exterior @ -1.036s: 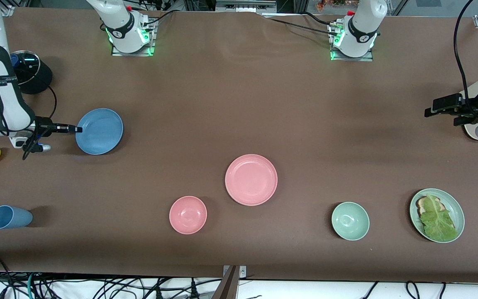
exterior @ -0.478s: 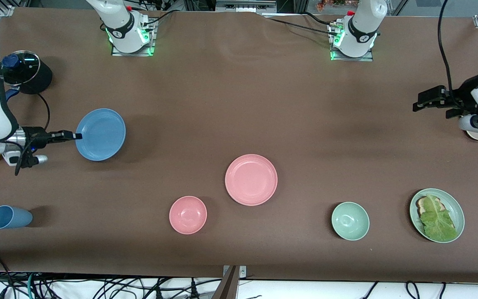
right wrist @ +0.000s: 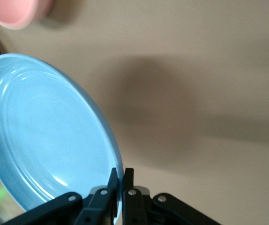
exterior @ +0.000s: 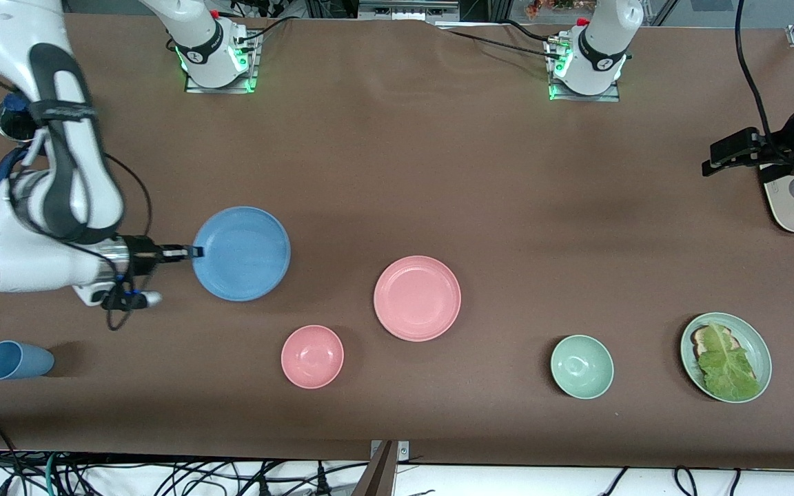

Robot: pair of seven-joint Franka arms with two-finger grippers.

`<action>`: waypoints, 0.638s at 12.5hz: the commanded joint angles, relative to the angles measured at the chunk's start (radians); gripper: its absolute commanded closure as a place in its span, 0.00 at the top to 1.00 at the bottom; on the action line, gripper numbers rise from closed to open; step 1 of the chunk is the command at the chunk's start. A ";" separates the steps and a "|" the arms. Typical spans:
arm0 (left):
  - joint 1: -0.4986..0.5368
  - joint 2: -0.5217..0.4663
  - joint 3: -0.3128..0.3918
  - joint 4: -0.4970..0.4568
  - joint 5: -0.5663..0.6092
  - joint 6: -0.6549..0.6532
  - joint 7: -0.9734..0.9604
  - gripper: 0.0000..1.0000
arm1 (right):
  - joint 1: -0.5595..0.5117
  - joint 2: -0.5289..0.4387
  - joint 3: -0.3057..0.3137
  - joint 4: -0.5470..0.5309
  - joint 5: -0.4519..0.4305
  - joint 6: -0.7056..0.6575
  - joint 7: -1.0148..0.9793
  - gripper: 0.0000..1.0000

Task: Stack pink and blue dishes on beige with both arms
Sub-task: 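Carry the blue plate with the right gripper onto the pink plate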

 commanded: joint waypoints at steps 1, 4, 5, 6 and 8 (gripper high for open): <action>0.003 -0.018 -0.012 -0.008 0.016 -0.023 -0.020 1.00 | 0.057 0.054 0.051 0.032 0.098 0.123 0.212 0.00; 0.004 -0.028 -0.044 -0.008 0.025 -0.043 -0.147 1.00 | 0.183 0.133 0.079 0.076 0.182 0.364 0.410 0.00; 0.003 -0.030 -0.050 -0.005 0.026 -0.043 -0.152 1.00 | 0.224 0.178 0.080 0.117 0.182 0.430 0.487 0.00; 0.004 -0.039 -0.049 -0.003 0.025 -0.041 -0.151 1.00 | 0.272 0.228 0.081 0.171 0.182 0.485 0.564 0.00; 0.012 -0.044 -0.049 -0.006 0.025 -0.041 -0.135 1.00 | 0.347 0.287 0.081 0.223 0.177 0.551 0.658 0.00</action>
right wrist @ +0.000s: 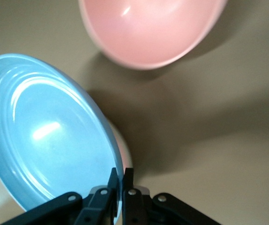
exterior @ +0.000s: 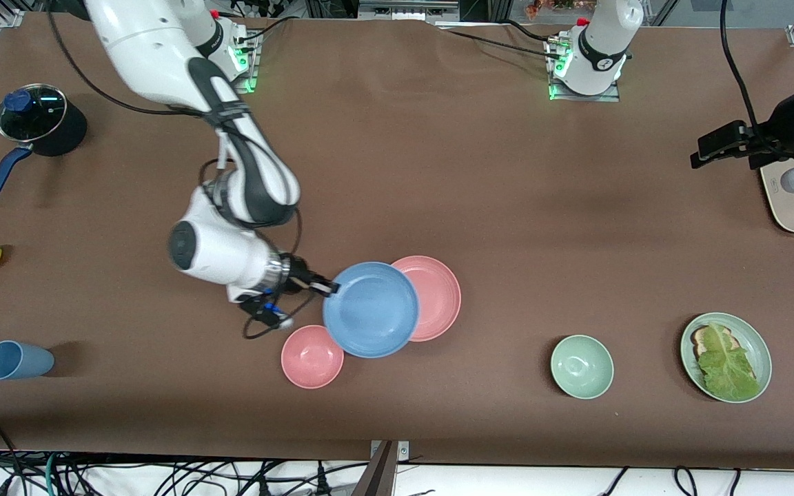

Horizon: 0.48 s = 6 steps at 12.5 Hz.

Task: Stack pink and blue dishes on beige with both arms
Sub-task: 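Carry the blue plate with the right gripper onto the pink plate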

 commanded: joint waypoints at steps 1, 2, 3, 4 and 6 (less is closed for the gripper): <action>0.014 -0.023 -0.006 -0.006 0.025 -0.010 0.048 1.00 | 0.074 0.097 -0.008 0.104 0.012 0.076 0.086 0.00; 0.014 -0.024 -0.006 -0.006 0.025 -0.010 0.122 1.00 | 0.103 0.116 -0.008 0.103 0.007 0.097 0.087 0.00; 0.016 -0.026 -0.006 -0.006 0.025 -0.010 0.139 1.00 | 0.117 0.125 -0.013 0.101 0.003 0.110 0.087 0.00; 0.016 -0.027 -0.006 -0.006 0.022 -0.010 0.136 1.00 | 0.118 0.122 -0.013 0.098 -0.002 0.108 0.085 0.00; 0.016 -0.029 -0.006 -0.012 0.017 -0.010 0.130 1.00 | 0.118 0.114 -0.014 0.069 -0.039 0.081 0.083 0.00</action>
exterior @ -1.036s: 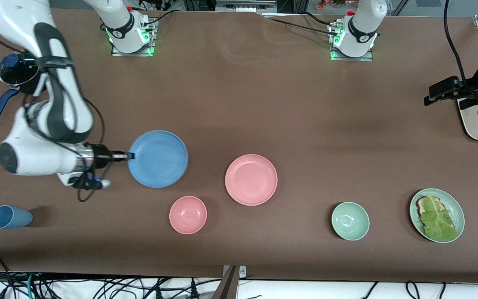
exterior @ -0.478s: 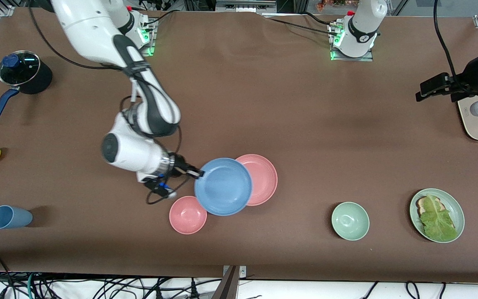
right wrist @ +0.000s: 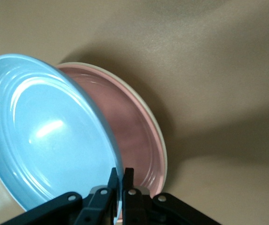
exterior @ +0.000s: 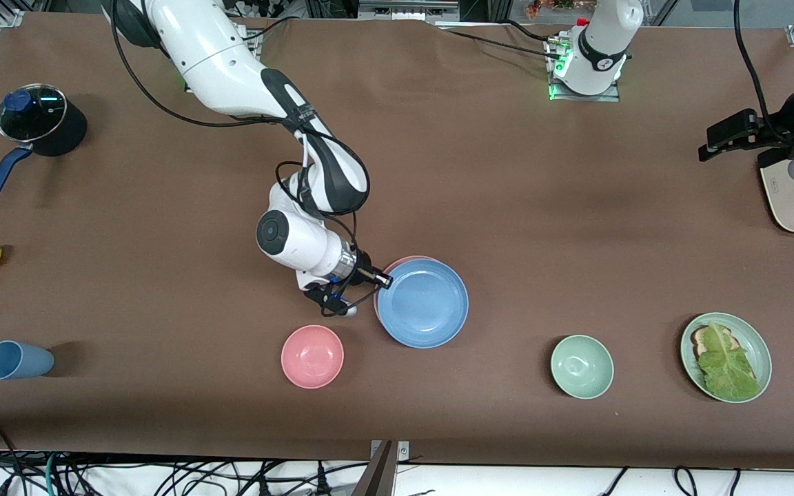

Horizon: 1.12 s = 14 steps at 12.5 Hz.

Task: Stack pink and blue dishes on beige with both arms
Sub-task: 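Carry the blue plate with the right gripper onto the pink plate, then open the right gripper to release the blue plate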

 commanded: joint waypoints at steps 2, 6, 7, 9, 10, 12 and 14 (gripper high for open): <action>0.006 -0.008 -0.007 -0.011 0.025 -0.004 0.042 1.00 | -0.001 -0.010 -0.030 -0.007 -0.065 -0.107 0.009 0.00; 0.003 -0.002 -0.007 -0.046 0.016 -0.006 0.045 1.00 | -0.001 -0.037 -0.039 -0.006 -0.108 -0.169 0.038 1.00; 0.003 -0.009 -0.019 -0.054 0.016 -0.009 0.044 1.00 | -0.004 -0.057 -0.058 -0.006 -0.110 -0.204 0.037 1.00; 0.003 -0.020 -0.019 -0.078 0.016 -0.010 0.030 1.00 | -0.004 -0.121 -0.116 -0.003 -0.171 -0.327 0.032 1.00; 0.003 -0.028 -0.019 -0.095 0.016 -0.010 0.030 1.00 | -0.005 -0.160 -0.139 -0.003 -0.236 -0.386 0.029 1.00; 0.000 -0.029 -0.019 -0.098 0.019 -0.010 0.030 1.00 | -0.005 -0.229 -0.208 -0.003 -0.371 -0.557 -0.039 1.00; -0.009 -0.029 -0.019 -0.098 0.028 -0.009 0.028 1.00 | -0.007 -0.289 -0.310 -0.003 -0.424 -0.670 -0.245 1.00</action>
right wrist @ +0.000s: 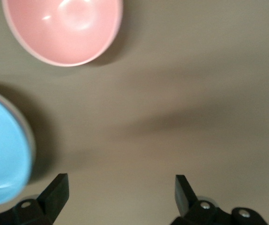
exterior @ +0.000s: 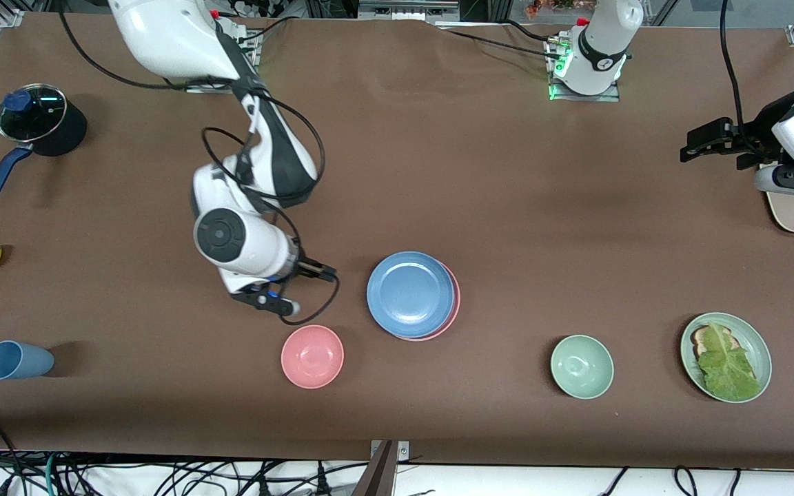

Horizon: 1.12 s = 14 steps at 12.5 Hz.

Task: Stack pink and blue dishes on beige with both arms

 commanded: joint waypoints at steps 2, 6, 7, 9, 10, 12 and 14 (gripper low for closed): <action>-0.005 -0.023 -0.005 -0.019 0.029 0.003 0.008 1.00 | -0.001 -0.097 -0.227 -0.021 -0.035 -0.176 -0.360 1.00; 0.004 -0.010 -0.006 -0.014 0.028 0.003 0.010 1.00 | -0.014 -0.180 -0.369 0.017 -0.017 -0.358 -0.551 1.00; 0.004 -0.009 -0.006 -0.014 0.029 0.003 0.011 1.00 | -0.033 -0.221 -0.360 0.017 -0.023 -0.378 -0.556 1.00; 0.002 -0.007 -0.006 -0.014 0.029 0.005 0.012 1.00 | -0.165 -0.278 -0.242 0.017 -0.027 -0.380 -0.553 1.00; 0.002 -0.007 -0.006 -0.014 0.031 0.005 0.012 1.00 | -0.255 -0.289 -0.161 0.023 -0.030 -0.374 -0.553 1.00; -0.001 0.002 -0.006 -0.014 0.031 0.005 0.013 1.00 | -0.357 -0.362 -0.049 0.014 -0.116 -0.372 -0.553 1.00; 0.001 0.005 -0.006 -0.011 0.031 0.005 0.019 1.00 | -0.424 -0.454 0.059 -0.048 -0.228 -0.397 -0.553 1.00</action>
